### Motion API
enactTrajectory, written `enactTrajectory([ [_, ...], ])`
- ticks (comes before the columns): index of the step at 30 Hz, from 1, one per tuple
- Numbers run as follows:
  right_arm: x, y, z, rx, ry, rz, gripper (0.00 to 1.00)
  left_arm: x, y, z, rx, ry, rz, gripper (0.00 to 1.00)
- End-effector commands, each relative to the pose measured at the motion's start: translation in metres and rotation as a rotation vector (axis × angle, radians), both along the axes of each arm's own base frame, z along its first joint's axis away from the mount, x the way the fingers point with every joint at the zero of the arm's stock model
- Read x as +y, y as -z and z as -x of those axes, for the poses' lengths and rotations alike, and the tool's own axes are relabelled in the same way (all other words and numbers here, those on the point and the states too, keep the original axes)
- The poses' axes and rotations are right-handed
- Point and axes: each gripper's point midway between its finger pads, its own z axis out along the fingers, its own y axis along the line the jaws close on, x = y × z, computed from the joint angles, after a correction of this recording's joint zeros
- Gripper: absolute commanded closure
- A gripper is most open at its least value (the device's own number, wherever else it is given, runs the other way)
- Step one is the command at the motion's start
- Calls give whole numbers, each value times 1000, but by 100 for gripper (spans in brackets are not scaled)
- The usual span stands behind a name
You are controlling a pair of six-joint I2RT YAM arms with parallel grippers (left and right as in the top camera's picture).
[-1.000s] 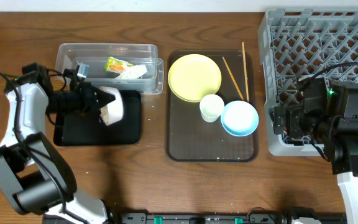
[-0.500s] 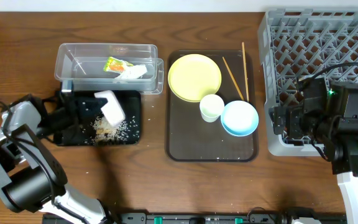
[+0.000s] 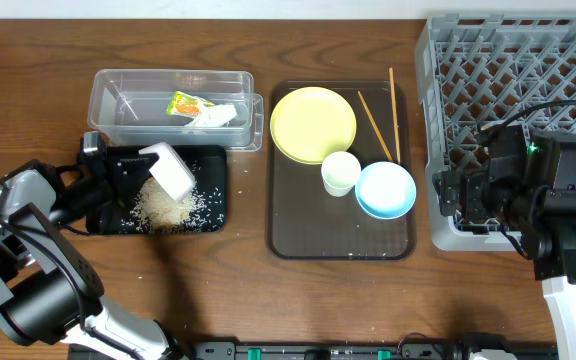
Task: Sort waste into correct bins and load items into the dishwasher rack
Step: 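Lift pink bowl over black tray and tip rice out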
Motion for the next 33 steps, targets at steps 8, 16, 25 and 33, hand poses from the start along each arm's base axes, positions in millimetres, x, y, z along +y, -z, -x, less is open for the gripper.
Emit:
enactTrajectory([
  [8, 4, -6, -2, -10, -4, -14, 1, 6, 0, -7, 19, -19, 44, 94],
  [16, 4, -6, -2, -12, -4, -14, 1, 4, -1, -4, 71, -22, 82, 94],
  [25, 4, -6, -2, -8, -4, -14, 1, 3, -3, -3, 52, -18, 69, 94],
  [33, 4, -6, -2, -8, -5, -14, 1, -8, -12, -3, 27, 12, 48, 94],
])
